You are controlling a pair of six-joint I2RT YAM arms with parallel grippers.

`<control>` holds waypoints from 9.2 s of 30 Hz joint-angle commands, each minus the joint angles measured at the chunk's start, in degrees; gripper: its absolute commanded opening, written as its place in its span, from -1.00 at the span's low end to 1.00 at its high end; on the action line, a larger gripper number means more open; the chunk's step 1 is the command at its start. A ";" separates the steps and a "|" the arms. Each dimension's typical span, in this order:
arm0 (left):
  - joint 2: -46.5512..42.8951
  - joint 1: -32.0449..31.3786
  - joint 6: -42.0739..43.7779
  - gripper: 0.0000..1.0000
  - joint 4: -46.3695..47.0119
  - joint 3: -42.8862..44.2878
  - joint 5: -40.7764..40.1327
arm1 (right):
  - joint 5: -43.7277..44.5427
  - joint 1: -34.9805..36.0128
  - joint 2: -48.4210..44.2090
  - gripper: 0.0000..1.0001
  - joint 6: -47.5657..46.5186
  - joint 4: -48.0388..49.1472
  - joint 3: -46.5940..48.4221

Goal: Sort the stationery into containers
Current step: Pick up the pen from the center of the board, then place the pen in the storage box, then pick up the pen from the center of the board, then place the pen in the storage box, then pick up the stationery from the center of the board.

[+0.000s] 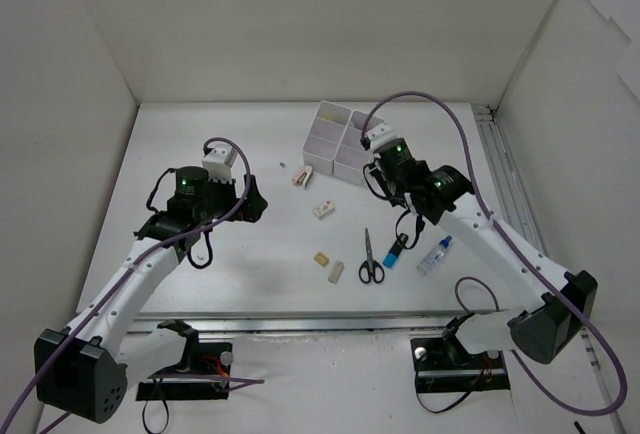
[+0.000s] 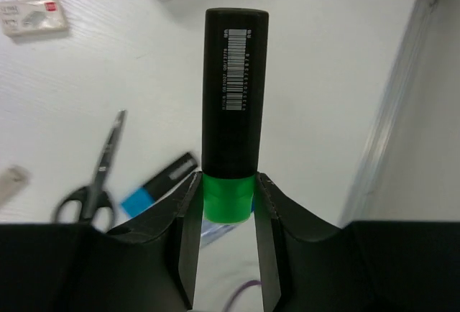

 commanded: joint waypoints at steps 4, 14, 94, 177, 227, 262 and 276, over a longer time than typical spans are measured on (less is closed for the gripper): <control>-1.80 1.50 0.21 0.99 1.66 0.80 0.63 | 5.61 -1.52 16.27 -1.00 -42.24 -0.14 19.32; -1.62 4.49 0.30 0.99 0.25 0.53 -0.08 | 10.26 -4.34 43.53 -1.00 -74.69 -0.06 54.55; -5.93 5.11 -5.24 0.99 4.30 -5.89 12.93 | 4.56 -1.54 -8.74 0.96 55.96 17.79 -27.91; -2.86 9.06 -3.22 0.99 3.24 -7.12 7.13 | 10.53 -3.99 66.05 -0.92 -96.32 10.49 68.40; -8.57 8.98 -3.66 0.99 3.77 -7.74 14.51 | 21.33 0.14 18.18 0.96 -20.05 47.95 19.38; 3.12 -7.02 -1.37 0.99 3.51 -0.44 5.64 | -10.21 -32.03 5.85 0.79 38.23 14.89 -29.07; 4.88 -7.02 -1.02 0.99 3.42 0.35 4.23 | -13.37 -35.46 4.36 -0.52 35.34 14.89 -32.77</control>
